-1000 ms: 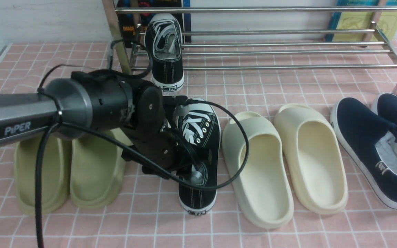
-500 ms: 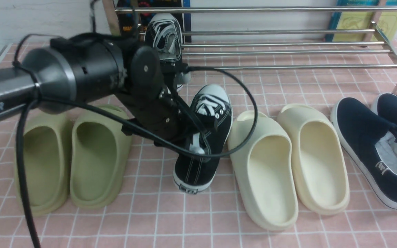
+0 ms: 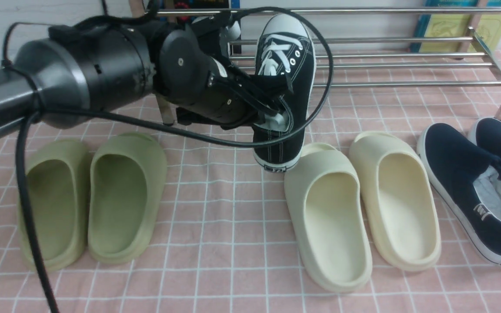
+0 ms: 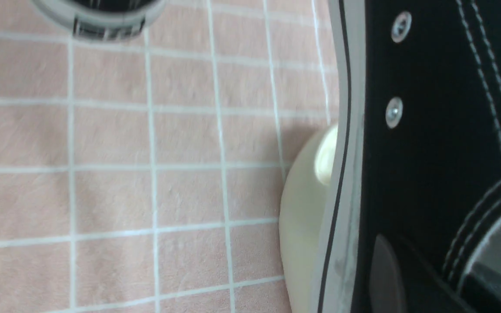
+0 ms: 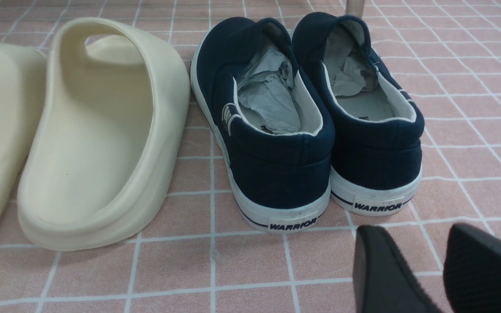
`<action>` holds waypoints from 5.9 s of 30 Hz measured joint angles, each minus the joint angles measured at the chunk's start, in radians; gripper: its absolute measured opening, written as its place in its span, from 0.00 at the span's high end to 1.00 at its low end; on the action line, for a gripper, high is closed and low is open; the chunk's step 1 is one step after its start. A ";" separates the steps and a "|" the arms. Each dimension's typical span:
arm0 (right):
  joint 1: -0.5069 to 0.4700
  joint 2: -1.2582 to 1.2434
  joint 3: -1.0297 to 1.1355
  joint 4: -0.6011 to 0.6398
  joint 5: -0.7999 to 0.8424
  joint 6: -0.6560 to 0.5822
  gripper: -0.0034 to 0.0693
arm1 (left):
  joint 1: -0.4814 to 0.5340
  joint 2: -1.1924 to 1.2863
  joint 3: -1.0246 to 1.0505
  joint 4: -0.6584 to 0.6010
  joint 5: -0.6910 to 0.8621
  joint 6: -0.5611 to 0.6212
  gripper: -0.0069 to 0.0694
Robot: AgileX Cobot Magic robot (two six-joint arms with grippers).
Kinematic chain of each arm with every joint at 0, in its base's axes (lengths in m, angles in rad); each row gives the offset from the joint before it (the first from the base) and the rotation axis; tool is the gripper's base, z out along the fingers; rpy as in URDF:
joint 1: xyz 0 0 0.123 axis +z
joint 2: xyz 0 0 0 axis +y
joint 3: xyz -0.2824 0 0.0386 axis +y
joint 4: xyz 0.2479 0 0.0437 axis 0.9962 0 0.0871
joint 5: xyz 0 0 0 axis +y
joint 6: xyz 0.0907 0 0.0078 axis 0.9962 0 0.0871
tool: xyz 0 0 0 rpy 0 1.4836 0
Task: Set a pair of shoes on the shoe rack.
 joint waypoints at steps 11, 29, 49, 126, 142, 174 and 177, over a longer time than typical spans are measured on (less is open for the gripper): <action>0.000 0.000 0.000 0.000 0.000 0.000 0.63 | 0.127 0.327 -0.353 0.032 0.202 -0.010 0.89; 0.000 0.000 0.000 -0.001 0.000 0.000 0.63 | 0.110 0.180 -0.438 0.023 0.349 0.138 0.88; 0.000 0.000 0.000 -0.001 0.000 0.000 0.63 | 0.115 0.353 -0.438 -0.037 -0.166 0.010 0.87; 0.000 0.000 0.000 -0.001 0.000 0.000 0.63 | 0.060 0.144 -0.496 0.244 0.448 0.273 0.89; 0.000 0.000 0.000 -0.001 0.000 0.000 0.63 | 0.097 0.293 -0.416 0.306 0.336 0.243 0.89; 0.000 0.000 0.000 -0.002 0.000 0.000 0.63 | 0.097 -0.298 -0.314 0.372 0.407 0.249 0.88; 0.000 0.000 0.000 -0.002 0.000 0.000 0.63 | 0.097 -0.477 -0.165 0.403 0.415 0.248 0.88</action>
